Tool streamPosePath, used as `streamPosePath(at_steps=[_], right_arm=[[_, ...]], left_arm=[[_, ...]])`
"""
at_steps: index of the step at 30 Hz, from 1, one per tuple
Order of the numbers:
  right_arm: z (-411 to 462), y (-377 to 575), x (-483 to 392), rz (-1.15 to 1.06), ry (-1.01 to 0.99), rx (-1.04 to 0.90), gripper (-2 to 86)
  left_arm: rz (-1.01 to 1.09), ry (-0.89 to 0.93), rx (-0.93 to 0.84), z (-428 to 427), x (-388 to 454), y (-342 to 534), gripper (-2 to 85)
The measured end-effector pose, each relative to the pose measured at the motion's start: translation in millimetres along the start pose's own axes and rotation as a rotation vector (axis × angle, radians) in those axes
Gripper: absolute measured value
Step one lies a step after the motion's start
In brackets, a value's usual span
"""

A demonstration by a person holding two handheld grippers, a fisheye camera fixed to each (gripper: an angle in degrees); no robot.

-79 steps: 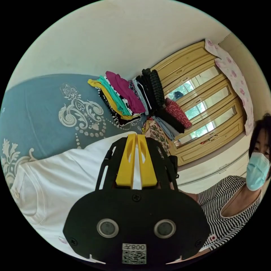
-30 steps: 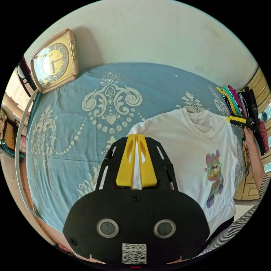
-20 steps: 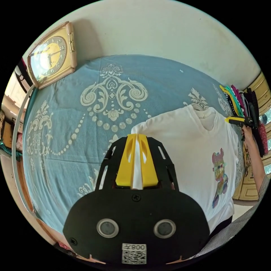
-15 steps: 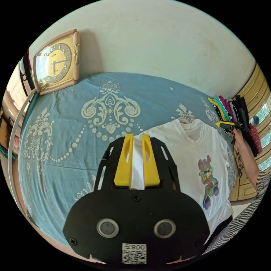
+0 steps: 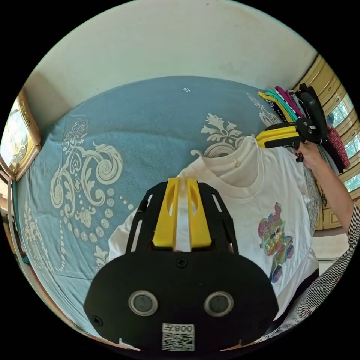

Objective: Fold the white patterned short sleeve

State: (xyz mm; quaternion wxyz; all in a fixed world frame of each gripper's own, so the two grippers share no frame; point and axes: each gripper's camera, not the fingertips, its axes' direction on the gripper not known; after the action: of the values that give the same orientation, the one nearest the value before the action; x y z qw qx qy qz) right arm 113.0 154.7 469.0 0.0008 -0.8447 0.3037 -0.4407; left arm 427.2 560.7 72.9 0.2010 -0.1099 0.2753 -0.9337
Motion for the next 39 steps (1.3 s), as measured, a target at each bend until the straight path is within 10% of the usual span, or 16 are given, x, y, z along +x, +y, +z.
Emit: streamPosePath(at_steps=[23, 39], right_arm=[[-18, 129, 40, 0.203, -0.013, 0.179, 2.7], [-79, 490, 26, 0.626, -0.187, 0.220, 6.3]], left_arm=[[-0.090, -0.026, 0.169, -66, -59, 118, 3.9], [-0.550, 0.219, 0.024, -68, -97, 385, 5.7]])
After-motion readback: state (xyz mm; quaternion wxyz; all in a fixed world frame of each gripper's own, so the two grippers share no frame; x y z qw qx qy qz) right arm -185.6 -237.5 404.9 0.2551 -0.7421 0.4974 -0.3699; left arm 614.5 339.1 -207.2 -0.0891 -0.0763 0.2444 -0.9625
